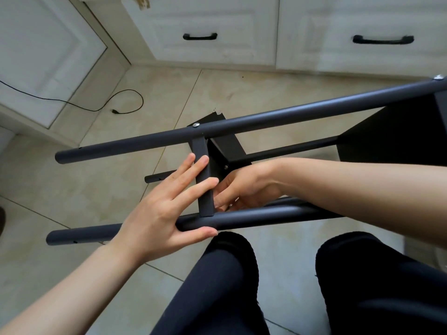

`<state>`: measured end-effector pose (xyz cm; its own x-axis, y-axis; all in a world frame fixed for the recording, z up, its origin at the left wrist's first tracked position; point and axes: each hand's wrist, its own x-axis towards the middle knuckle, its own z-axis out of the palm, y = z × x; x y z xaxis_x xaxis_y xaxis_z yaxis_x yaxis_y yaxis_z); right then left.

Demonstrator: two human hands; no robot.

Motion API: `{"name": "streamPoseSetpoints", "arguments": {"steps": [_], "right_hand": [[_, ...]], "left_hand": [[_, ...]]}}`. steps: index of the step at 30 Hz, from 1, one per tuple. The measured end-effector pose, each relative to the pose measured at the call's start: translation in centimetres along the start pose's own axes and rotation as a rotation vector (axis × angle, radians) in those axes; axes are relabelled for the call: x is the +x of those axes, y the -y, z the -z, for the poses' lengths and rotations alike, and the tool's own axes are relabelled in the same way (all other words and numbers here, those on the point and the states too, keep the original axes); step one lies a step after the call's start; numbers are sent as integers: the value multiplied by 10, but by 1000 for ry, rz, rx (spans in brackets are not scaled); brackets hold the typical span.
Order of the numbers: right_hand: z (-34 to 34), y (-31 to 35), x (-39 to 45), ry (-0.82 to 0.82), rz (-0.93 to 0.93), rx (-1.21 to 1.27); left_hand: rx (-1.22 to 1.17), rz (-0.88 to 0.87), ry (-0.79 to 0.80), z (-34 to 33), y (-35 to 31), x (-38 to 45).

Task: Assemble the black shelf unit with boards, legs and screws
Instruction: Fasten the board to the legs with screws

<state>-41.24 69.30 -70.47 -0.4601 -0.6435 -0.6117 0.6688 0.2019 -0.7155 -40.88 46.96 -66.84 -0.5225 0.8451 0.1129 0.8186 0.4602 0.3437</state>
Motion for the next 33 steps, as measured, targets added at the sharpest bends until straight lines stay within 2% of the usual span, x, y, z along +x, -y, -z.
{"name": "streamPoseSetpoints", "arguments": {"steps": [11,33], "right_hand": [[7,-2,-2,85,-1,62],[-1,2,0,-27,-27,-104]], "left_hand": [[-8,0,-7,-1,-3,-2],[-16,11,-10,1,-3,-1]]}}
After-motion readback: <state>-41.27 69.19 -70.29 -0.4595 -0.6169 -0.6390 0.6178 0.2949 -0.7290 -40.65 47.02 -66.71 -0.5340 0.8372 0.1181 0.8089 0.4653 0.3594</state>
